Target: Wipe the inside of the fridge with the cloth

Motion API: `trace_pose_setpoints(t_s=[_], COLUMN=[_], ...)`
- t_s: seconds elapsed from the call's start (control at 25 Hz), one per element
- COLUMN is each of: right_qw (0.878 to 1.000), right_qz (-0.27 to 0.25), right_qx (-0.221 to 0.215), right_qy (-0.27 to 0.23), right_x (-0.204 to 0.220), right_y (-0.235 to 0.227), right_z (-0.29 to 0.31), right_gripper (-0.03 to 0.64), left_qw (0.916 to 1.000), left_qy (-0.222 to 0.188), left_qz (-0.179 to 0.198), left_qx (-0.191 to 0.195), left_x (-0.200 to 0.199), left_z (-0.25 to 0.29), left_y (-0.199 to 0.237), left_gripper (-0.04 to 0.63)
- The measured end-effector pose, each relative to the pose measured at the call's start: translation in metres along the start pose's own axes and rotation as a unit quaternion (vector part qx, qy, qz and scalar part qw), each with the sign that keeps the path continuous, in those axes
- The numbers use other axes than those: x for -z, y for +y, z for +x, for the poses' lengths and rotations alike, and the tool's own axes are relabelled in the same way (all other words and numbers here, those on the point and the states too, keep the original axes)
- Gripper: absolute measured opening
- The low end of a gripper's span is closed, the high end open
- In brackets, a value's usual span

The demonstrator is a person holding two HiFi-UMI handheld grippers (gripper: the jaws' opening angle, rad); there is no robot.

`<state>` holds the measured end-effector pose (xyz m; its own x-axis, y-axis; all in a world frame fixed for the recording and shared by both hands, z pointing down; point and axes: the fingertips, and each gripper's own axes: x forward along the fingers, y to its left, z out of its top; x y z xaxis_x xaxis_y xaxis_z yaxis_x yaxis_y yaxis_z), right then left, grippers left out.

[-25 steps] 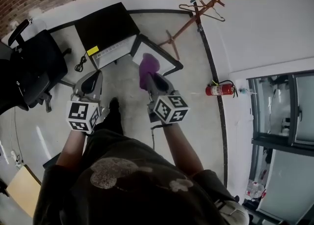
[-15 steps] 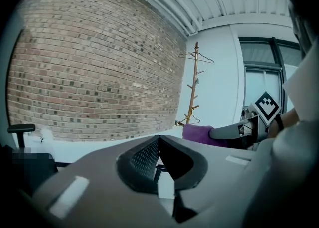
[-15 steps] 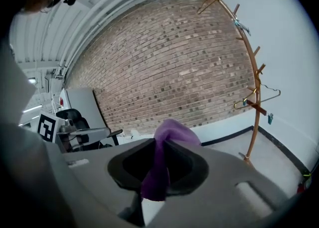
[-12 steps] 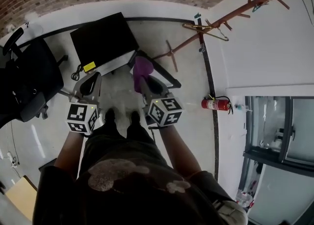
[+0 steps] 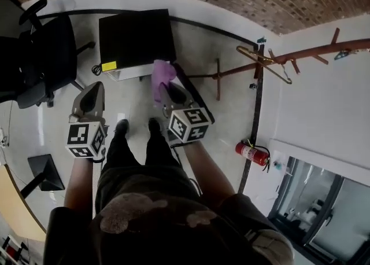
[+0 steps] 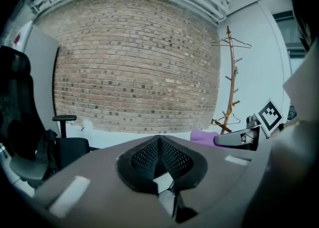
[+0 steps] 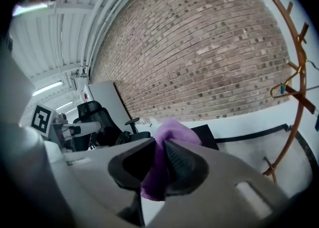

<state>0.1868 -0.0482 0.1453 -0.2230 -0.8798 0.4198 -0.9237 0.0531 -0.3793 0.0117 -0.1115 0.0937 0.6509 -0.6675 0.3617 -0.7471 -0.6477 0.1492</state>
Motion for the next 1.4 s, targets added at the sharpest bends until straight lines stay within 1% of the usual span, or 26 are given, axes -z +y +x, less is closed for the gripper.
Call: trace_pose_setpoints(t_s=[0.08, 0.2, 0.32, 0.44, 0.52, 0.6, 0.76, 0.92, 1.04, 1.12, 1.24, 1.32, 1.4], right_qw=[1.0, 0.999, 0.997, 0.998, 0.998, 0.997, 0.998, 0.998, 0.997, 0.997, 0.996, 0.995, 0.995], right_qz=[-0.004, -0.013, -0.02, -0.008, 0.007, 0.012, -0.013, -0.021, -0.034, -0.044, -0.047, -0.055, -0.063], right_qx=[-0.019, -0.042, -0.058, -0.049, -0.04, -0.041, -0.036, -0.03, -0.036, -0.044, -0.06, -0.069, -0.077], right_qy=[0.014, 0.031, 0.039, 0.039, 0.051, 0.062, 0.055, 0.058, 0.058, 0.056, 0.046, 0.036, 0.028], right_x=[0.007, 0.017, 0.031, 0.052, 0.075, 0.1, 0.151, 0.206, 0.243, 0.26, 0.279, 0.29, 0.303], right_y=[-0.012, -0.023, -0.029, -0.04, -0.047, -0.048, -0.057, -0.07, -0.079, -0.086, -0.095, -0.101, -0.104], right_z=[0.011, 0.027, 0.044, 0.063, 0.071, 0.08, 0.107, 0.139, 0.166, 0.188, 0.222, 0.242, 0.26], right_gripper=[0.051, 0.05, 0.051, 0.049, 0.05, 0.05, 0.05, 0.051, 0.051, 0.05, 0.05, 0.051, 0.05], left_qw=[0.9994, 0.9979, 0.9959, 0.9948, 0.9941, 0.9932, 0.9944, 0.9964, 0.9968, 0.9971, 0.9982, 0.9984, 0.9981], left_qy=[-0.006, -0.012, 0.009, 0.015, 0.021, 0.023, 0.026, 0.007, 0.009, 0.011, 0.008, -0.001, -0.008], left_qz=[-0.003, -0.008, -0.025, -0.026, -0.035, -0.045, -0.05, -0.041, -0.042, -0.046, -0.034, -0.031, -0.037], left_qx=[-0.033, -0.064, -0.086, -0.097, -0.101, -0.105, -0.09, -0.074, -0.068, -0.06, -0.048, -0.048, -0.048], left_x=[0.003, 0.011, 0.038, 0.066, 0.088, 0.111, 0.162, 0.209, 0.253, 0.281, 0.315, 0.335, 0.354], left_z=[0.0, -0.002, -0.004, 0.005, 0.008, 0.012, 0.035, 0.063, 0.084, 0.101, 0.125, 0.14, 0.151], left_y=[0.005, 0.011, 0.016, 0.025, 0.034, 0.046, 0.063, 0.077, 0.088, 0.095, 0.108, 0.118, 0.125], left_gripper=[0.019, 0.018, 0.018, 0.018, 0.018, 0.018, 0.019, 0.018, 0.019, 0.018, 0.018, 0.018, 0.019])
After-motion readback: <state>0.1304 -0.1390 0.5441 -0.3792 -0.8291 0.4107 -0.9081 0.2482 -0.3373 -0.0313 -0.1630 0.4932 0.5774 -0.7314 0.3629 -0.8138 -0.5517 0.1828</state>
